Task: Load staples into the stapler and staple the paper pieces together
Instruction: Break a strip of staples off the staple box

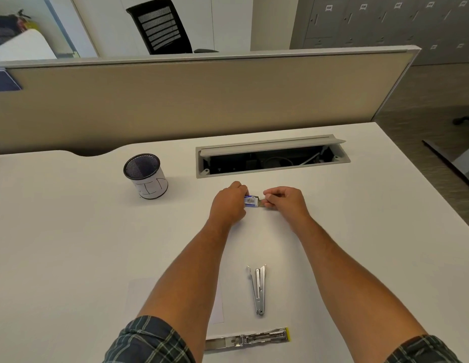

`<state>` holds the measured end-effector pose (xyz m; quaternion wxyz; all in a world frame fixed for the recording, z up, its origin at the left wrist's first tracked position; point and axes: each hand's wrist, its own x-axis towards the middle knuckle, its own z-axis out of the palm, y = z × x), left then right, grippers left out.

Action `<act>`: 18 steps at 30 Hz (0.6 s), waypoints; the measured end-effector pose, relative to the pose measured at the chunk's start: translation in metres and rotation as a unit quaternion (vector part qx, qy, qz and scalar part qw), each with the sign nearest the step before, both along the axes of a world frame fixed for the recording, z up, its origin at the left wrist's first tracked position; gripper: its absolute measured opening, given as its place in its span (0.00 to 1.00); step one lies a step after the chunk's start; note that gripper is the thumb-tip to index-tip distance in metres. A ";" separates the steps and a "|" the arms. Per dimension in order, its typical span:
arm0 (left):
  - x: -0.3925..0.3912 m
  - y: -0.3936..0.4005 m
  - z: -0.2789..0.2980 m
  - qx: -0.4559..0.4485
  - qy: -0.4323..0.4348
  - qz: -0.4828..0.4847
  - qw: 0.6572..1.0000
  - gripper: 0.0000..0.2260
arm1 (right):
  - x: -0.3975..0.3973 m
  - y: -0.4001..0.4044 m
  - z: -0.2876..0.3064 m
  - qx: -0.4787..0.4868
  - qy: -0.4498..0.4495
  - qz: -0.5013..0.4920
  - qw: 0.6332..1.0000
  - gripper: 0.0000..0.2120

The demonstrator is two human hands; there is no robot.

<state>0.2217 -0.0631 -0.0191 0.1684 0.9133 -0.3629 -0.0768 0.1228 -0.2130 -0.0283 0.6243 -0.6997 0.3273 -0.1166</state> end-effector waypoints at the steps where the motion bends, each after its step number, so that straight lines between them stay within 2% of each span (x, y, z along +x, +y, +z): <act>1: 0.000 0.000 0.000 0.001 0.001 0.001 1.000 0.16 | 0.001 0.000 0.001 -0.027 0.011 0.006 1.000 0.07; 10: 0.000 -0.002 0.001 0.003 0.003 0.004 1.000 0.16 | 0.007 0.003 0.010 -0.231 0.070 0.065 0.968 0.09; 14: 0.001 -0.002 0.000 0.002 0.001 0.003 1.000 0.16 | 0.006 0.002 0.014 -0.278 0.070 0.079 0.955 0.11; 18: 0.001 -0.001 -0.001 0.000 -0.006 0.002 1.000 0.16 | 0.002 0.005 0.014 -0.271 0.037 0.062 0.960 0.11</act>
